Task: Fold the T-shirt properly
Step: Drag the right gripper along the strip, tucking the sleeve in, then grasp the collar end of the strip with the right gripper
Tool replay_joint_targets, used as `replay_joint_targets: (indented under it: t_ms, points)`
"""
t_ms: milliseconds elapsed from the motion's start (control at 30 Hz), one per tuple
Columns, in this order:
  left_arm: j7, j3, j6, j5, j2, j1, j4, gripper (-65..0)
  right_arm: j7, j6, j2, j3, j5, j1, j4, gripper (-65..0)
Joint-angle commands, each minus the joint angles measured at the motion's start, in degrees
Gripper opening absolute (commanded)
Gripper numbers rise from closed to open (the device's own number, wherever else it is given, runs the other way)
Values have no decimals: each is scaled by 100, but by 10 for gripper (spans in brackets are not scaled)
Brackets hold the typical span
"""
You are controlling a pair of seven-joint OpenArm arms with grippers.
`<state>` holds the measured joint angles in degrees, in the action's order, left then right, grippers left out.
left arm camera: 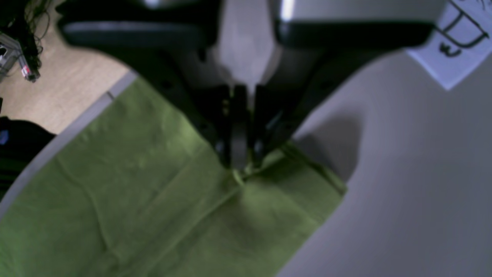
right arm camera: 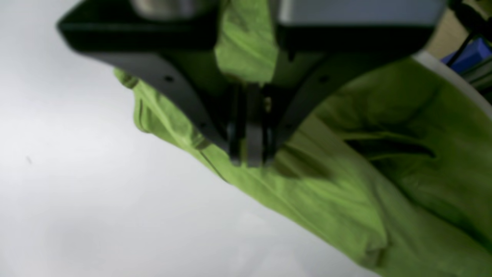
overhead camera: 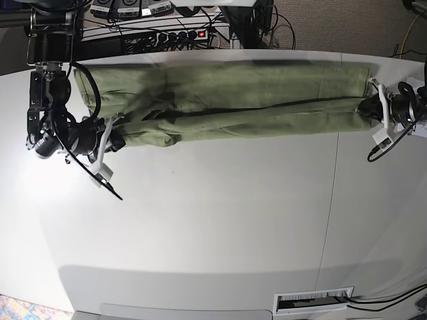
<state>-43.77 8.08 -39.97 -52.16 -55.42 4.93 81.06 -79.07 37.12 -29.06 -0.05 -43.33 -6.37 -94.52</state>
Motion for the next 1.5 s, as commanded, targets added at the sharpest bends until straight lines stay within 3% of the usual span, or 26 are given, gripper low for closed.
replay_joint_targets:
  t_ms: [0,200,333,433,500,667,833,967,1233,1467]
  points:
    - [-42,-76,-3,-57,-173,-63,59,-650,68,-7,-111,55,-4,-37,-116,-650]
    - [83,-76,-3,-57,-170,-66,59,-650,114,-7,-114,55,348,37,-109,-650]
    - [247,-76,-3,-48,-153,-107,59,-643,431,-7,-105,55,352,31,-111,-473]
    - [470,-96,-3,-28,-155,-133,61,-454,562,-4,31,55,319,-17,-125,-462]
    - [481,-223,-3,-59,-127,-129,61,-396,568,-4,197,55,232,-28,-199,-462]
    - [426,-826,-3,-85,-63,-109,179,-394,669,-4,691,55,225,-31,-446,-462]
    - [-459,-1611,-3,-1211,-63,15,210,-394,634,-4,1145,39,225,-26,-481,-463]
    - [-487,-2028,-3,-1462,-22,501,210,-389,531,-2,1405,-59,280,-15,-481,-463]
    - [-468,-2326,35,-1539,455,1228,201,-354,485,-11,1445,-726,697,7,-481,-463]
    - [-291,-2328,411,-1145,785,1235,105,-354,448,-9,1445,-1246,1032,101,-481,-463]
